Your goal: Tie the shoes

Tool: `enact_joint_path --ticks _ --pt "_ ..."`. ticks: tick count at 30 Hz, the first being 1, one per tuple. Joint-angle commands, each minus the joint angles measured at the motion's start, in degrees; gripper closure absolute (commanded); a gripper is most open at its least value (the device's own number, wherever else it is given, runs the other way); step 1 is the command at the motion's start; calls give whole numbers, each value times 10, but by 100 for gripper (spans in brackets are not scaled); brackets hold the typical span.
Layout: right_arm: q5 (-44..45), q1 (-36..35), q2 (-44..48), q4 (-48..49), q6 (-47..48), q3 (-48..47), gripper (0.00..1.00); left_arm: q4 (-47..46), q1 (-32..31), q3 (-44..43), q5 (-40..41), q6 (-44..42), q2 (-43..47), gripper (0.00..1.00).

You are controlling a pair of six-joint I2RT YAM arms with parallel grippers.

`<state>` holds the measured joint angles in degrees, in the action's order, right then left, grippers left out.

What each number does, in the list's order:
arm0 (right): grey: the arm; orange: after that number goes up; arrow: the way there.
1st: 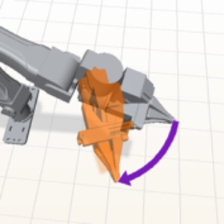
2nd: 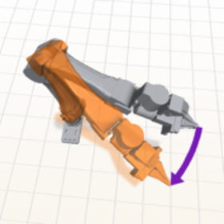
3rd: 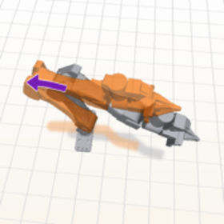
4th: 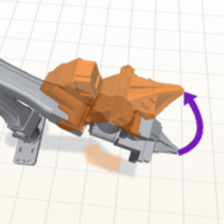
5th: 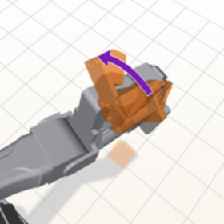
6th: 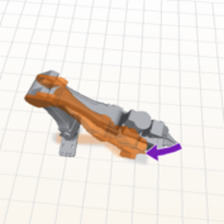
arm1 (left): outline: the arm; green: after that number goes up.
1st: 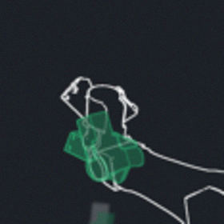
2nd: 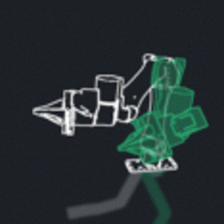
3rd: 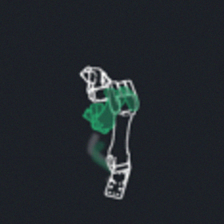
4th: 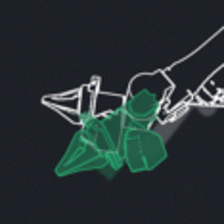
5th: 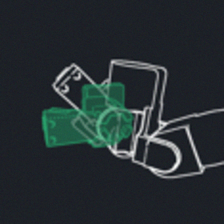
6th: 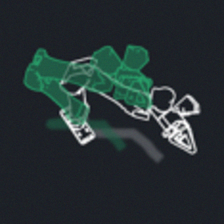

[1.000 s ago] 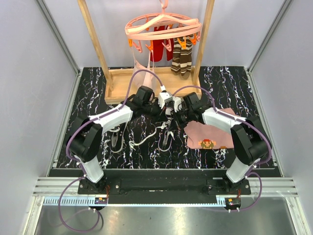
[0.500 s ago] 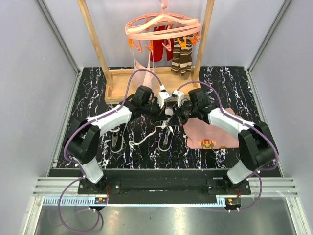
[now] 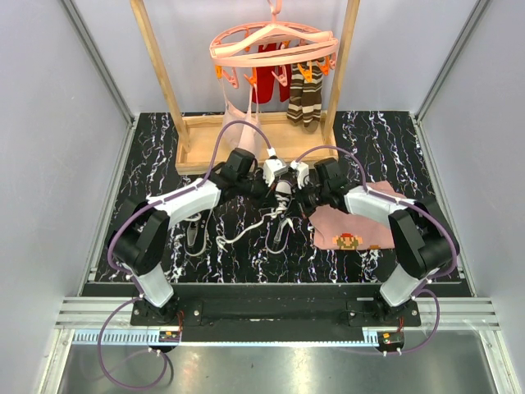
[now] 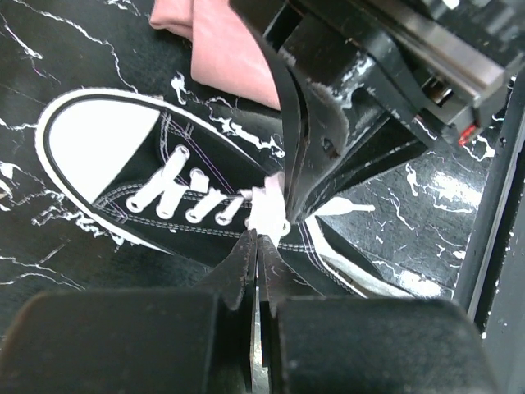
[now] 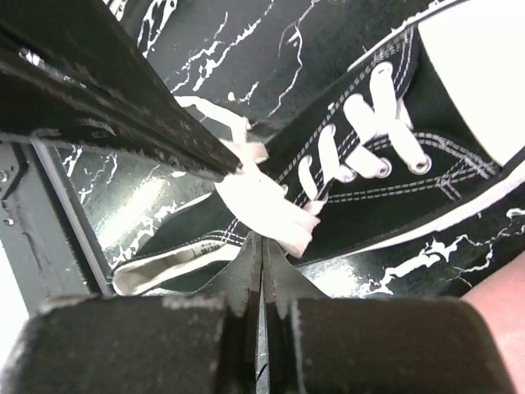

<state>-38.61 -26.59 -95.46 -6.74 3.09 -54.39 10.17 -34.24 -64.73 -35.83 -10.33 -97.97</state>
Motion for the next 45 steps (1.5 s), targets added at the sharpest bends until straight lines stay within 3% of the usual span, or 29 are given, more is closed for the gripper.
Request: enact_joint_path --ticks 1,10,14,18,26,30,34,45 --pt "13 0 40 81 0 25 97 -30 -2 5 -11 7 21 100" --pt "-51 0 42 109 -27 13 95 -36 -2 0 -5 17 30 100" --pt "-41 1 51 71 3 12 85 -24 0 -5 3 14 26 100" --pt "-26 10 57 28 34 13 69 -24 8 -7 5 22 21 100" --pt "-29 33 45 -20 81 -19 68 -31 15 -13 -6 30 9 100" --pt "-38 41 41 -34 93 -36 50 -27 15 -15 -9 24 7 100" --pt "-49 41 21 -41 112 -57 44 -27 15 -17 -9 22 5 100" --pt "-102 41 -38 -46 129 -99 38 -24 17 -29 -13 22 -1 100"
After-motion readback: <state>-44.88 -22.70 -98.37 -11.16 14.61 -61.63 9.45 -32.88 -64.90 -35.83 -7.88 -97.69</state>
